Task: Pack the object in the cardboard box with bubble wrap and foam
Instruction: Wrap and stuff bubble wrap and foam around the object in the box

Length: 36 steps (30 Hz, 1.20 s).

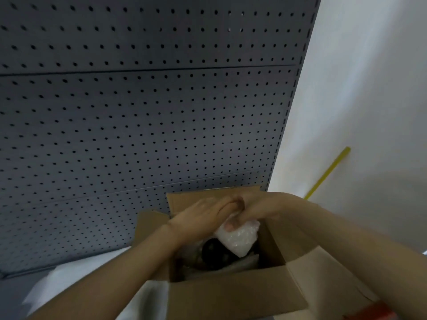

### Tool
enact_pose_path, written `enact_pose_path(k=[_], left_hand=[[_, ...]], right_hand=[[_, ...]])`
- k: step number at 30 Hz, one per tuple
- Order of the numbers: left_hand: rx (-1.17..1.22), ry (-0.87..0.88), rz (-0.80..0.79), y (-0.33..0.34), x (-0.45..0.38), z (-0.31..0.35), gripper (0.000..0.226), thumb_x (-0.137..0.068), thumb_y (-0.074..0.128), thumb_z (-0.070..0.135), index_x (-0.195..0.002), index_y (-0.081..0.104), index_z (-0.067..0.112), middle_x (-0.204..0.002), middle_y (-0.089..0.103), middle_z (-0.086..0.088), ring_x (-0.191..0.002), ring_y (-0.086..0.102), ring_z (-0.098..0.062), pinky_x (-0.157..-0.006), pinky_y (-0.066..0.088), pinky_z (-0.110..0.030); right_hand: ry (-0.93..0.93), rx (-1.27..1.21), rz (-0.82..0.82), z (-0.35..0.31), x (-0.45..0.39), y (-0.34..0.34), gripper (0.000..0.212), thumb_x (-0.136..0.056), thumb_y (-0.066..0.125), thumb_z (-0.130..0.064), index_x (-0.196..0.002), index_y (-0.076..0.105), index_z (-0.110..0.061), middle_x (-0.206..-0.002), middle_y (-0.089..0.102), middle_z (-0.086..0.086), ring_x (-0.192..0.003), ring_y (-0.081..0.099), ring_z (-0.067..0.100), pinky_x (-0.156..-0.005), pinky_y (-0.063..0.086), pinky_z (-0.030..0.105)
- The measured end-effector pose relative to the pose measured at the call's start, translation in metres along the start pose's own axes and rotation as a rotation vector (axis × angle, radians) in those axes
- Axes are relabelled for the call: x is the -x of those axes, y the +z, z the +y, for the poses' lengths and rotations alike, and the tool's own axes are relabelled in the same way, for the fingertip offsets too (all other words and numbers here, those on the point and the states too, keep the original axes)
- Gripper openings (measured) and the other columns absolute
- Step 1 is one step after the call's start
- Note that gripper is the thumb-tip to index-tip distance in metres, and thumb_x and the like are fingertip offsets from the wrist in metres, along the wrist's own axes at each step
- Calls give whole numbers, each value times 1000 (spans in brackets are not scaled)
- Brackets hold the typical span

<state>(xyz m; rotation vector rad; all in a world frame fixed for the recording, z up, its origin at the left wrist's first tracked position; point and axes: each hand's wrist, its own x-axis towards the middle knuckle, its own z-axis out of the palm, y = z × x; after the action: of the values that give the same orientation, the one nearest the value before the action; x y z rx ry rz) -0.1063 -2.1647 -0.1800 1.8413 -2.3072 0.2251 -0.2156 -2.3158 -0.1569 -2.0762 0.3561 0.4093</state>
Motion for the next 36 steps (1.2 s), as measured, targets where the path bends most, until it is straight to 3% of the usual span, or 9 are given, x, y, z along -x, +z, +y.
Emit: enact_pose_path(k=[2,5,8,11,16,20,26,33,36], left_hand=[[-10,-58,-9,17,-5,4,76,-77,71,7,-142,32,14,-145,39,-3,-122,52,-22,-103,47,-33],[-113,-201,-64,40,5,-3,81,-76,74,19,-144,30,21,-143,39,-4,-129,35,-20,-111,33,-34],[-134,-369,-227,47,22,-14,71,-80,66,14,-142,33,23,-143,35,-3,-130,34,-22,-112,29,-35],[-49,-475,-359,53,29,-21,61,-86,61,22,-141,36,21,-143,37,-3,-133,35,-22,-114,26,-34],[131,-592,-442,85,21,-29,52,-85,62,33,-132,46,19,-136,48,-5,-124,47,-24,-106,37,-35],[204,-639,-489,108,14,-31,70,-81,68,39,-142,37,21,-139,46,-4,-126,46,-24,-106,38,-35],[202,-657,-544,126,9,-29,66,-80,68,45,-135,45,17,-138,46,-6,-123,46,-25,-107,36,-36],[120,-645,-602,132,4,-37,72,-76,69,49,-135,46,16,-141,45,-7,-127,44,-28,-107,36,-42],[109,-646,-623,134,1,-37,71,-76,70,49,-135,46,16,-142,45,-7,-128,42,-28,-107,33,-42]], right_hand=[[9,65,-33,18,-7,-10,23,-83,72,-21,-103,63,-28,-102,63,-6,-111,58,18,-103,47,37],[36,192,-47,44,-16,-21,42,-82,74,-16,-121,60,-9,-106,61,-5,-110,55,16,-100,46,31],[41,388,-32,69,-24,-29,43,-72,81,-30,-107,65,-14,-98,63,-3,-88,58,11,-75,46,22],[56,537,15,83,-41,-21,30,-70,79,-37,-88,62,-21,-74,55,-12,-69,52,6,-67,45,24],[136,673,-24,101,-76,1,25,-77,68,-29,-92,73,-10,-78,64,-1,-76,59,13,-68,49,26],[132,651,-59,113,-85,0,31,-76,71,-30,-100,73,-10,-97,71,7,-89,65,20,-82,55,35],[92,437,-138,115,-78,-8,44,-75,78,-24,-115,66,-9,-97,58,-7,-90,55,9,-79,47,26],[225,674,35,116,-90,8,25,-82,62,-24,-103,69,-13,-105,68,4,-95,65,22,-75,51,30],[259,781,114,117,-96,18,20,-88,55,-20,-101,68,-13,-105,68,5,-96,65,23,-69,46,29]])
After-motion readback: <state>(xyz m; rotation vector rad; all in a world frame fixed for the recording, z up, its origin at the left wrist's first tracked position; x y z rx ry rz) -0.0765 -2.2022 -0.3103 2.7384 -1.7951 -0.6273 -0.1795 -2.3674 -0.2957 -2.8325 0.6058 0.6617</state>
